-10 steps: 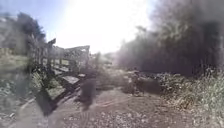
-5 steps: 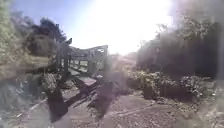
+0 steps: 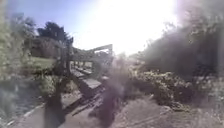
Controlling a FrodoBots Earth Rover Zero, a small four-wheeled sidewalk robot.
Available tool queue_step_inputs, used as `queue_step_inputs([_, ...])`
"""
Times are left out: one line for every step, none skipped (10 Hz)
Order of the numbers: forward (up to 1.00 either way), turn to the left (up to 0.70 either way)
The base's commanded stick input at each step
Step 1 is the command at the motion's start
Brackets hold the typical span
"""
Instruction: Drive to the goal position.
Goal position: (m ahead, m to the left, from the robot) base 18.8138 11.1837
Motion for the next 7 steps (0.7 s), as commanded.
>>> queue_step_inputs([0.50, 0.00])
queue_step_inputs([0.50, 0.00])
queue_step_inputs([0.50, 0.00])
queue_step_inputs([0.50, 0.00])
queue_step_inputs([0.50, 0.00])
queue_step_inputs([0.50, 0.00])
queue_step_inputs([0.50, 0.00])
